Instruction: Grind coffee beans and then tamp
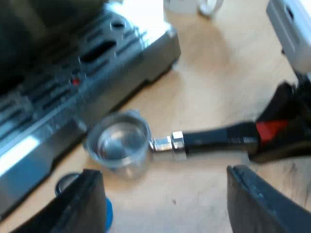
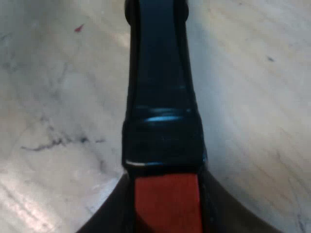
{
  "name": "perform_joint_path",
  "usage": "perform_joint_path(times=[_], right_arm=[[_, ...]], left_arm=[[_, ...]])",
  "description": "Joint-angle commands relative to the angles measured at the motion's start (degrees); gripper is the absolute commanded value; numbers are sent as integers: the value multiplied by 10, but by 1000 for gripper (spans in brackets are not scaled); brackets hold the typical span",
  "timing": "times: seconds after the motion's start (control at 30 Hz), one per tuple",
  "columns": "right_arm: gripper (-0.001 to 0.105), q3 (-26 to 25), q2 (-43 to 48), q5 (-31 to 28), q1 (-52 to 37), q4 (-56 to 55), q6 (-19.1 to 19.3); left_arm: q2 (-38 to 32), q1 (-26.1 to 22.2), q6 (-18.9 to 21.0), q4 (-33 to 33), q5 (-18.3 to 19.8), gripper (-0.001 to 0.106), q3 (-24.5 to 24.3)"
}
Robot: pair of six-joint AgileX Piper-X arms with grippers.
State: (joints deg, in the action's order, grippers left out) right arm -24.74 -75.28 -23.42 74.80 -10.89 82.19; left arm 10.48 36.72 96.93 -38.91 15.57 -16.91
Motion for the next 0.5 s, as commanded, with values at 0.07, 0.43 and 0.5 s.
perform_joint_path(times=[0.07, 0.43, 0.5], right_arm=[[0, -7, 6, 15, -15, 21, -3], [0, -7, 6, 15, -15, 3, -1], [0, -7, 6, 15, -15, -19, -1]], left_arm=[[36, 2, 0, 7, -8, 56, 1], [63, 2, 0, 20, -4, 56, 1], [63, 2, 0, 20, -4, 56, 1]])
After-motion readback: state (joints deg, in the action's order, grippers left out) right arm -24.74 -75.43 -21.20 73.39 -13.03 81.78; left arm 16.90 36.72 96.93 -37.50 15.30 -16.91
